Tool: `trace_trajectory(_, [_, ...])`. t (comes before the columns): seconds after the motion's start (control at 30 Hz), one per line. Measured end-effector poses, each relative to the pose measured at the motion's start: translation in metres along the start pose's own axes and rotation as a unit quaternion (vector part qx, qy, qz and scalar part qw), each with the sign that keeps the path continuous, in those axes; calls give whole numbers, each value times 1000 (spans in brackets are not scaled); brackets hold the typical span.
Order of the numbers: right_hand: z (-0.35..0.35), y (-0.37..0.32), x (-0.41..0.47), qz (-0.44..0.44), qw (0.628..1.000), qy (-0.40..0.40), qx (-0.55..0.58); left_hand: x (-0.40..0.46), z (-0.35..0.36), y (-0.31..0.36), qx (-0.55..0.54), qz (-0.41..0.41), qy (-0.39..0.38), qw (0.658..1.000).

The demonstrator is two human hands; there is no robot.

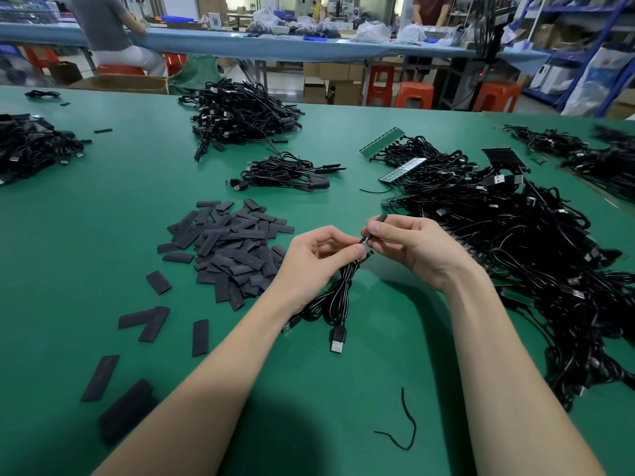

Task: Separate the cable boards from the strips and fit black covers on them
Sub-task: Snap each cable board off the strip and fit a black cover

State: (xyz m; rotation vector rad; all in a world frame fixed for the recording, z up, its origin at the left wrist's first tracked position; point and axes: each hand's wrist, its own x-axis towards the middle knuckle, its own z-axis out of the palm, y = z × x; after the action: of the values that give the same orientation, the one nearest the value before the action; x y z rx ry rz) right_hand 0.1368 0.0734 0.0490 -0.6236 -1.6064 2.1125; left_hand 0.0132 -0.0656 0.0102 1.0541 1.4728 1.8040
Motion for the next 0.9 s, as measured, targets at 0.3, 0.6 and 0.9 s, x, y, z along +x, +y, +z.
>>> trace_trajectory(0.3, [-1,-3,-2,3,999,2,-43,-1,-1,0,10,-6,-6,1000])
trace_trajectory(0.6, [3,-3,-4,4,998,-27,-56,-1,-1,-1,-41,-28,-13,999])
trace_trajectory(0.9, [4,0,-4,41,997,-56,-12,-1,-1,3,-80,-41,-21,996])
